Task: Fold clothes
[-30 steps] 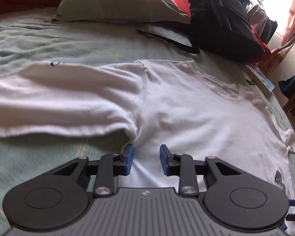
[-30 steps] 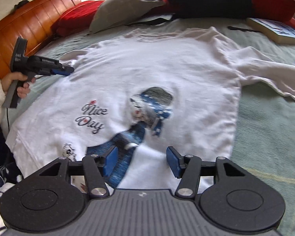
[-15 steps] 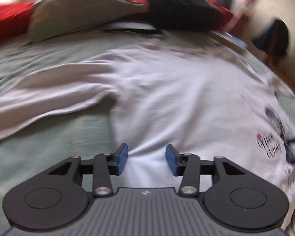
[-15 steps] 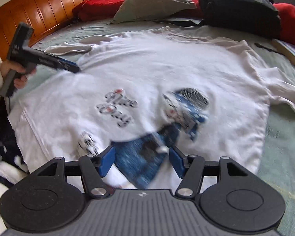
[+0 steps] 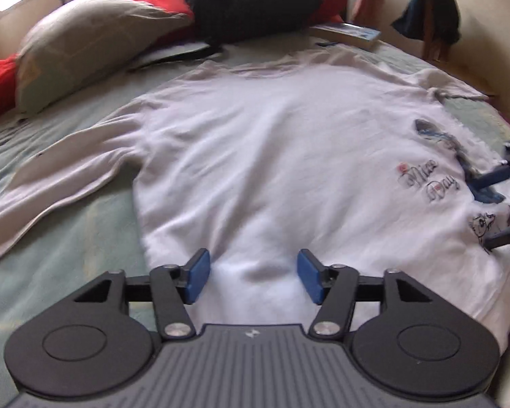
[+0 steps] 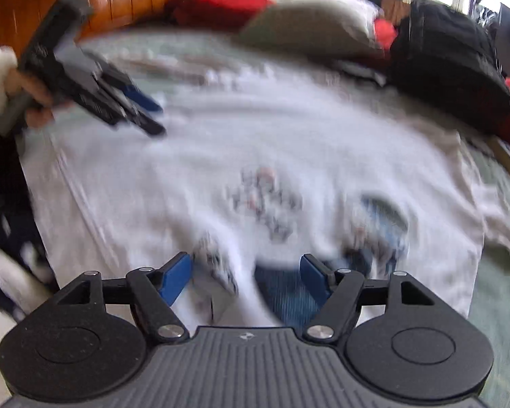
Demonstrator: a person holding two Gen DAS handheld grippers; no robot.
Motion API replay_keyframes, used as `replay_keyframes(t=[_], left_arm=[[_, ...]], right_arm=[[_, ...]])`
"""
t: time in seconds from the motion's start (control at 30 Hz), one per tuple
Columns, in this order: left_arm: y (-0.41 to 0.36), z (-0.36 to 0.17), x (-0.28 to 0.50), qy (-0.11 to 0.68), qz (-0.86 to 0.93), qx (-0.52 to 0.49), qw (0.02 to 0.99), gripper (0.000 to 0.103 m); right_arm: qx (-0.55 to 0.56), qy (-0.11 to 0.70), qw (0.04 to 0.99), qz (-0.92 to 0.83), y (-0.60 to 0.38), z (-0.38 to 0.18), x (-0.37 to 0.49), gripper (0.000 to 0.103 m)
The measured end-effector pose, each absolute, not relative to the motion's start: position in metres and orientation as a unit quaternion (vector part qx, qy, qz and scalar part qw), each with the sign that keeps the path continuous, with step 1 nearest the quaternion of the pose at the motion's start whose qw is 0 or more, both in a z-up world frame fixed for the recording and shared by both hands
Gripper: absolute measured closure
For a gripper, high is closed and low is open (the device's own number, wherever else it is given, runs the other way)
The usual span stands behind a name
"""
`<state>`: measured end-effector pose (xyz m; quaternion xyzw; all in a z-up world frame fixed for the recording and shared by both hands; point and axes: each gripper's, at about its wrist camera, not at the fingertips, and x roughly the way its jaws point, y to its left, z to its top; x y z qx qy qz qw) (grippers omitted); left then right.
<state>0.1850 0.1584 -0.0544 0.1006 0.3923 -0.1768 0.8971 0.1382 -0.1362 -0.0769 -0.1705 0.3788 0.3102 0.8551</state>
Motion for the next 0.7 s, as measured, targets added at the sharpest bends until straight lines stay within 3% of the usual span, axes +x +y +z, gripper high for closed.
replay_keyframes(t=[0.1, 0.23, 0.33, 0.43, 0.53, 0.7], left_arm=[[0.160, -0.058, 0.171, 0.395, -0.155, 0.115, 0.898, 0.041], [0.145, -0.047, 0.145, 0.374, -0.145, 0.147, 0.904, 0.041], [0.117, -0.030, 0.118, 0.334, -0.191, 0.141, 0.912, 0.033], [0.087, -0.034, 0.098, 0.326, -0.221, 0.158, 0.905, 0.031], [0.074, -0.055, 0.088, 0.355, -0.198, 0.176, 0.897, 0.031], [0.103, -0.075, 0.064, 0.397, -0.159, 0.083, 0.900, 0.027]], right_arm=[[-0.170, 0.384, 0.862, 0.284, -0.162, -0.083, 0.120, 0.007], [-0.134, 0.401, 0.869, 0.257, -0.205, -0.071, 0.097, 0.008], [-0.117, 0.367, 0.883, 0.269, -0.207, -0.056, 0.081, 0.008], [-0.087, 0.353, 0.875, 0.319, -0.188, -0.058, 0.076, 0.008], [-0.079, 0.366, 0.867, 0.330, -0.176, -0.075, 0.077, 0.008], [-0.056, 0.388, 0.875, 0.283, -0.208, -0.090, 0.063, 0.008]])
